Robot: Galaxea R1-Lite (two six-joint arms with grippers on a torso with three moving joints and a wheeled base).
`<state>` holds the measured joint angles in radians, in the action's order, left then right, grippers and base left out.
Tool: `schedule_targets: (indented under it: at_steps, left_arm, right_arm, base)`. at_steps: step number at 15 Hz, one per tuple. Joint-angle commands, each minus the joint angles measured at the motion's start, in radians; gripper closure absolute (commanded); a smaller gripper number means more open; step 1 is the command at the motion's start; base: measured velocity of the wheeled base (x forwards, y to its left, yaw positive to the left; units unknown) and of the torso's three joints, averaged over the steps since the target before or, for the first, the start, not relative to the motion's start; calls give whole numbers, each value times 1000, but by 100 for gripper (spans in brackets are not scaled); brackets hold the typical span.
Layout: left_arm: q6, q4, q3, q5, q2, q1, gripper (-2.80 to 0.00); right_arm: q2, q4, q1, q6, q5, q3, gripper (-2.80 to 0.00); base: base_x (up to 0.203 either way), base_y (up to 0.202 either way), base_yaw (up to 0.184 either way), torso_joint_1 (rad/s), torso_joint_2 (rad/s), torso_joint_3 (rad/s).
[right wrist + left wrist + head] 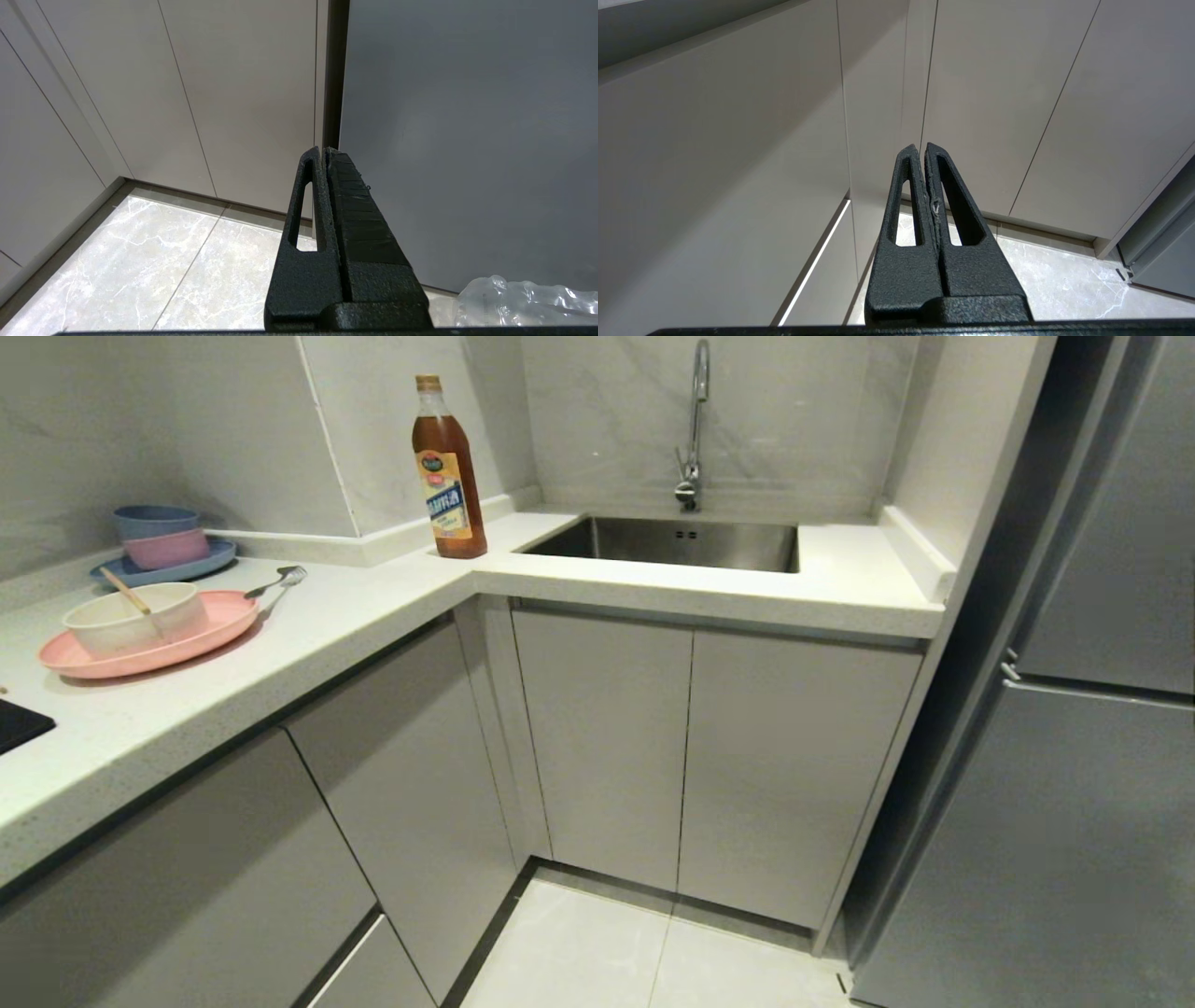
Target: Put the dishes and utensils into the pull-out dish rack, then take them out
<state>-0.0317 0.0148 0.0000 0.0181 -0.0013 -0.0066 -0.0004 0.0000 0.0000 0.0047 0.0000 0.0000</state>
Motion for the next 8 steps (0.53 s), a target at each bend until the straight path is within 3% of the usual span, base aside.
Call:
schedule_targets:
  at_steps: [1, 8]
  left_arm:
    - [-1, 1, 0, 0, -2, 0, 0]
    - [-1, 1, 0, 2, -2, -1, 0]
  right_arm:
    - [0, 0, 0, 0, 0, 0, 0]
    - [0, 0, 0, 0, 0, 0, 0]
  base:
    - [0, 0, 0, 0, 0, 0]
    - [0, 0, 0, 0, 0, 0]
